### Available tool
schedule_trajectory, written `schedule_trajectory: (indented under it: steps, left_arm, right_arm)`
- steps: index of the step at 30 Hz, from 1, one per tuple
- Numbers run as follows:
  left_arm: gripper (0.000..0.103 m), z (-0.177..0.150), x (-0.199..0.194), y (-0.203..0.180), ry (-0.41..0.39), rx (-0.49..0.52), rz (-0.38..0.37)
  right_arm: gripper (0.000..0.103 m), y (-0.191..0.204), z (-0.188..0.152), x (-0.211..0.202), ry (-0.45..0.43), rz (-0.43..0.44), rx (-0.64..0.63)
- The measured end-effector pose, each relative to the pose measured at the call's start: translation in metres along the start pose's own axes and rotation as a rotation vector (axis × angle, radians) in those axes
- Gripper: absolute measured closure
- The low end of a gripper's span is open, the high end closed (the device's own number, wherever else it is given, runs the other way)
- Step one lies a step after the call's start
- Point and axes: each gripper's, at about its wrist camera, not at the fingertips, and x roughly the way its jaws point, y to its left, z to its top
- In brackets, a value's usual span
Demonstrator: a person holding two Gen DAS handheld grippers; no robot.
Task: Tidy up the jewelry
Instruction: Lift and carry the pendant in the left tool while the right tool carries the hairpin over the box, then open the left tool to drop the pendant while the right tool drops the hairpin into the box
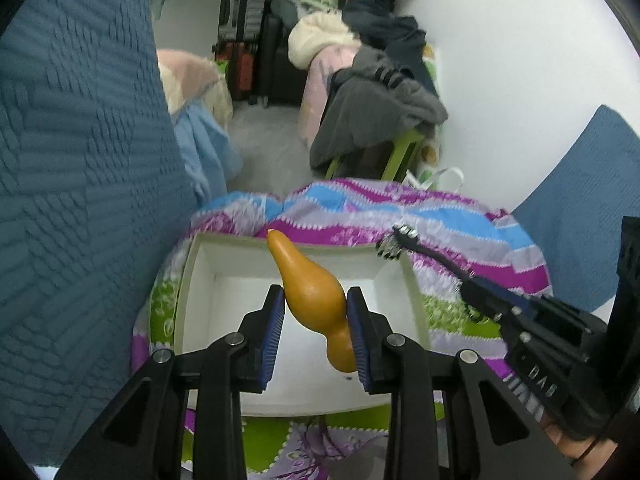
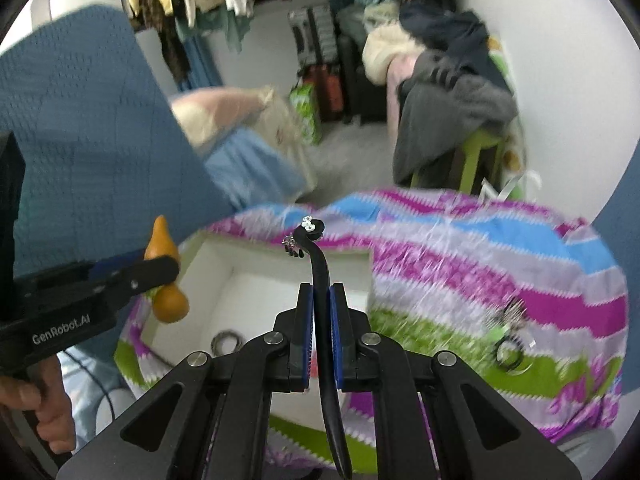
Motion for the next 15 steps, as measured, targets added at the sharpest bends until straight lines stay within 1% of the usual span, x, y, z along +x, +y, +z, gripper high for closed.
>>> schedule_trajectory:
  steps: [7, 11, 15]
  left_arm:
    - [0.071, -0.013, 0.034, 0.016, 0.078, -0.011, 0.012]
    - [0.071, -0.021, 0.050, 0.020, 0.113, -0.012, 0.017]
    - [0.071, -0.025, 0.061, 0.021, 0.132, -0.006, 0.018]
  right_arm:
    - [0.097, 0.007, -0.023, 0.034, 0.108, 0.022, 0.001]
    - [0.097, 0.011, -0.029, 0.046, 0.144, 0.033, -0.001]
    - [0.097, 0.011, -0.033, 0.056, 0.179, 0.038, -0.002]
